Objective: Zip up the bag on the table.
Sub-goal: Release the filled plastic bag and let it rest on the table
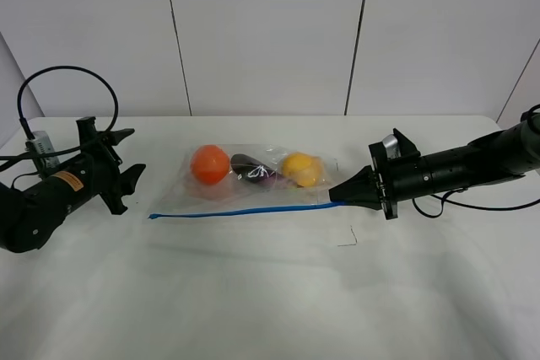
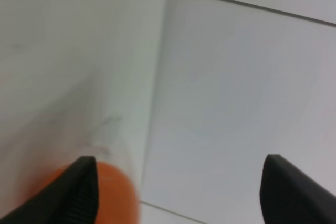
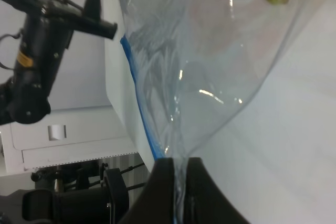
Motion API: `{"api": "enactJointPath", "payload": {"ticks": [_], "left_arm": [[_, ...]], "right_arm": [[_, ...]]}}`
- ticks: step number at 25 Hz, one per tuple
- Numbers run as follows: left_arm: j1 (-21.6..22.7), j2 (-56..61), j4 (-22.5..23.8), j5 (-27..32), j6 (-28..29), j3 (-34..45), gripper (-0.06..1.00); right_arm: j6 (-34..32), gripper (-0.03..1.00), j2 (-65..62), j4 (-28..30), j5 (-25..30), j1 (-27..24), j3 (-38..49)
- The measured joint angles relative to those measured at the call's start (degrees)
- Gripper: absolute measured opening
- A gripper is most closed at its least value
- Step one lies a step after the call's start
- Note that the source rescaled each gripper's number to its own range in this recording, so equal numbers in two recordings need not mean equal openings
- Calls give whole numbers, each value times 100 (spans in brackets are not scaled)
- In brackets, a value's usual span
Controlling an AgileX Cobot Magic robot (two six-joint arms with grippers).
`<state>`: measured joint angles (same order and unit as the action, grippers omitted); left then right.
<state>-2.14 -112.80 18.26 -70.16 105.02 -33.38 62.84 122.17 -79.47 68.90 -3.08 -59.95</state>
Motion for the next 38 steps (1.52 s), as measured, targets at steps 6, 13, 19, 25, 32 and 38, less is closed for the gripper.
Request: {"api": "enactJointPath", "payload": {"ticks": [6,13,19,25,32,38], "left_arm": [[66,0,-45,0,109,-446,99],[71,0,56,0,-313,-659,99],[71,0,255,0,-2251,-666,99],[71,0,369,142,-5718,-672,99],[71,0,383,799,-10623,-672,99],[71,0,-328,1281,-11377,-672,99]], "right_arm": [[0,0,0,12,-2,0,0],[0,0,0,31,-2,0,0],[0,0,0,65,-2,0,0],[0,0,0,77,-2,0,0],[0,0,0,87,-2,0,0],[0,0,0,92,-2,0,0]]}}
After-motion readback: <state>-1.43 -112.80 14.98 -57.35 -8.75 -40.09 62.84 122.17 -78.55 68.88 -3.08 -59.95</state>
